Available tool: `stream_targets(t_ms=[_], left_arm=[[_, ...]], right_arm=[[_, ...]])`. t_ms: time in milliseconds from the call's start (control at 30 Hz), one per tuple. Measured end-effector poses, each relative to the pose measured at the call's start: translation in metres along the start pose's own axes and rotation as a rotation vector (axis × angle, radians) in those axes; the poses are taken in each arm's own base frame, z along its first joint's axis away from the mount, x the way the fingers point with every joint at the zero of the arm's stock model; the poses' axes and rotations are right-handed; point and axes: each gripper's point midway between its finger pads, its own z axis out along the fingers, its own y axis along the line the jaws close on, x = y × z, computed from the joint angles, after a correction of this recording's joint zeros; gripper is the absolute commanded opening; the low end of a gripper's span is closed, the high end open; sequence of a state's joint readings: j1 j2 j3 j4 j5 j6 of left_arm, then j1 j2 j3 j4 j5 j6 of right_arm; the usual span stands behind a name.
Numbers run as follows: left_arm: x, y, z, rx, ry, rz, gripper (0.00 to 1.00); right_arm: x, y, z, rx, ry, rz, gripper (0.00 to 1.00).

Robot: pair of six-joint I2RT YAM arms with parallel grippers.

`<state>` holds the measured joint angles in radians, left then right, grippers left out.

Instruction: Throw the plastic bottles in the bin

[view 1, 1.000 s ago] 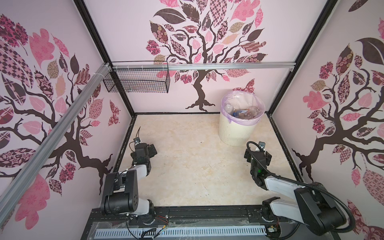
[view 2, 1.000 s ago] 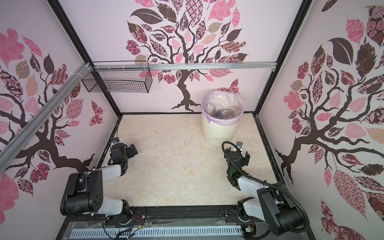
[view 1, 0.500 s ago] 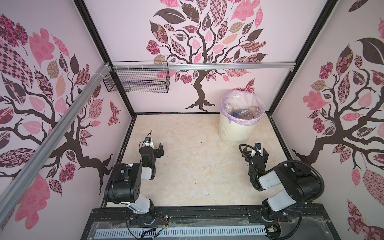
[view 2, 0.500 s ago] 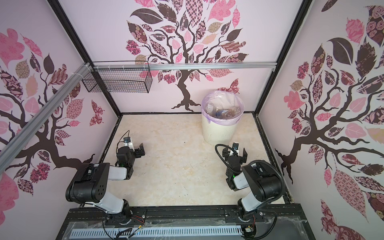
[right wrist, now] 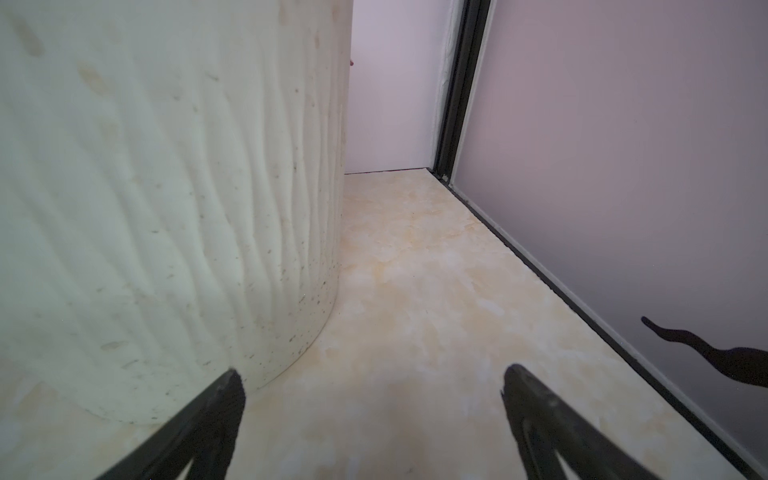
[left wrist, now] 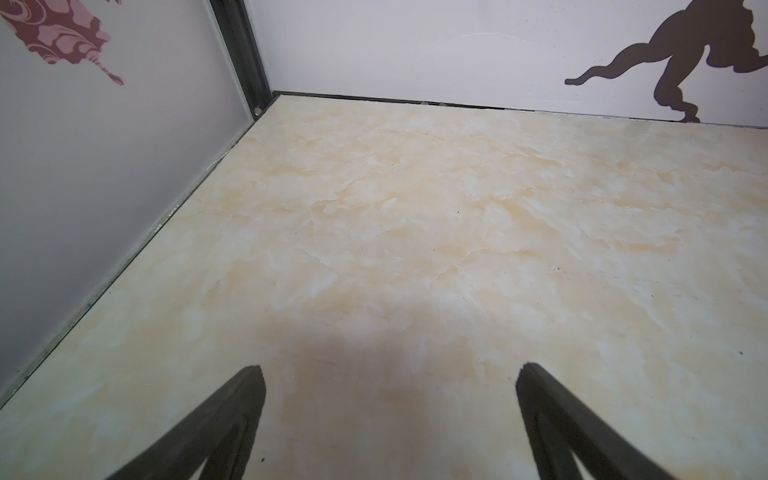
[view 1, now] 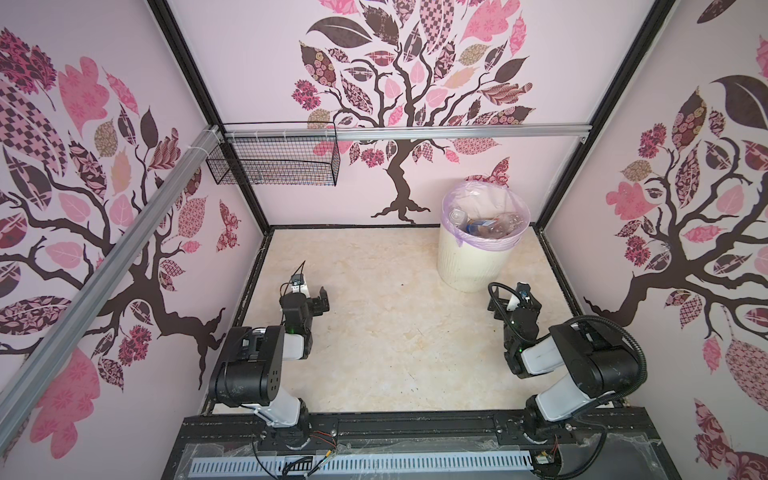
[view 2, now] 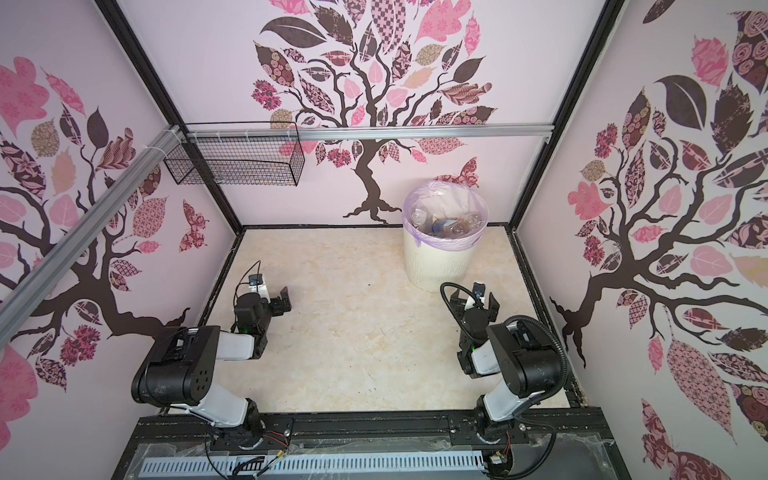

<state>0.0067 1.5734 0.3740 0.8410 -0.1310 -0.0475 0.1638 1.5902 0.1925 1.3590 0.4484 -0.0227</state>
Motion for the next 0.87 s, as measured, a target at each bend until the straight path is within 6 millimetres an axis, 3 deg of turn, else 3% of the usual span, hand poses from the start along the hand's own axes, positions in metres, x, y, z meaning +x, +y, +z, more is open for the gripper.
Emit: stream_targets(t_ms=[867], left_arm=[[-0.001,0.001,0.0,-0.016,-0.003,0.005,0.98]], right_arm=[[0.008,0.004,0.002,-0.022,0.039,0.006,1.0]])
